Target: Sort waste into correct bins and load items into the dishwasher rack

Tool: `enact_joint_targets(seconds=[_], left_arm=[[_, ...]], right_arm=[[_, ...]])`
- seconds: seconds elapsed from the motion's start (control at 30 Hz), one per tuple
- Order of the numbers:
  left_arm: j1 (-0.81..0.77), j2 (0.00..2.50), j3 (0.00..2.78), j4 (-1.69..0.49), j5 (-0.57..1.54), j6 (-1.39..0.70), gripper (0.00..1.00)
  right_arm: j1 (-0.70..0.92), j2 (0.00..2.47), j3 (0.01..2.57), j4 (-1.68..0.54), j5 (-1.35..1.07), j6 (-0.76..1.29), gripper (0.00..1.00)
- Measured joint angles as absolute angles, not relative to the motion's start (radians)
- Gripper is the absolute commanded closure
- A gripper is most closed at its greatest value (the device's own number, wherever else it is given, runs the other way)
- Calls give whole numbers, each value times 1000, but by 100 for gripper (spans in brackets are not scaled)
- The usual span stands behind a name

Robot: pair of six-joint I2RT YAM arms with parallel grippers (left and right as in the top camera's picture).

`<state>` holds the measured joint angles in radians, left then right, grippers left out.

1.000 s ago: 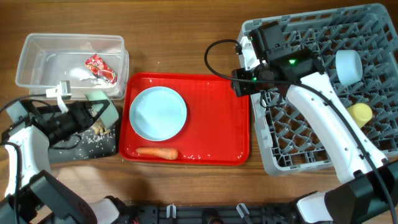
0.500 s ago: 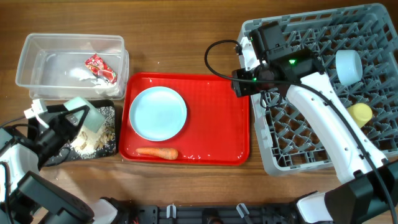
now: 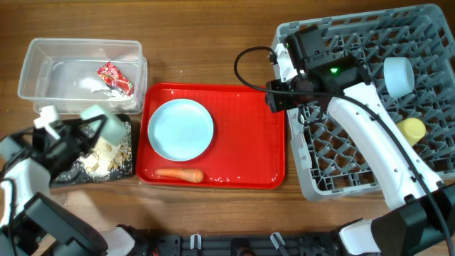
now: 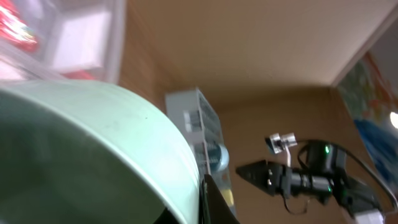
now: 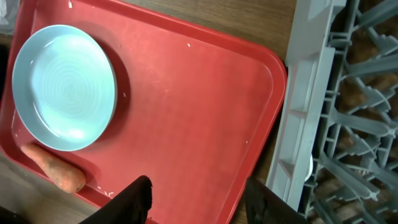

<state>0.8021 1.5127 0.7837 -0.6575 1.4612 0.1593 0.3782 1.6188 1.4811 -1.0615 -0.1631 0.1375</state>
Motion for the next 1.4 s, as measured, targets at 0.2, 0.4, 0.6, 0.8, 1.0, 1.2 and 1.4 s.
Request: enact_joint_targets(seconds=[0.2, 0.4, 0.6, 0.8, 1.0, 1.2, 1.4], left_arm=[[248, 1394, 879, -597, 1134, 9, 96], [-347, 1403, 913, -278, 645, -262, 96], [-625, 1671, 915, -107, 377, -344, 91], [-596, 1611, 921, -188, 348, -359, 23], [-299, 1182, 953, -683, 333, -357, 12], [-17, 1153, 953, -905, 250, -354, 8], [20, 1153, 953, -906, 243, -354, 7]], right_arm=[[378, 1619, 1481, -1161, -53, 238, 55], [238, 1539, 1480, -1190, 80, 480, 39], [152, 1501, 1480, -1191, 26, 444, 34], [153, 1501, 1480, -1107, -101, 332, 28], [289, 1543, 1480, -1011, -205, 221, 29], [389, 1837, 1480, -959, -209, 245, 79], [389, 2062, 1480, -979, -251, 293, 96]])
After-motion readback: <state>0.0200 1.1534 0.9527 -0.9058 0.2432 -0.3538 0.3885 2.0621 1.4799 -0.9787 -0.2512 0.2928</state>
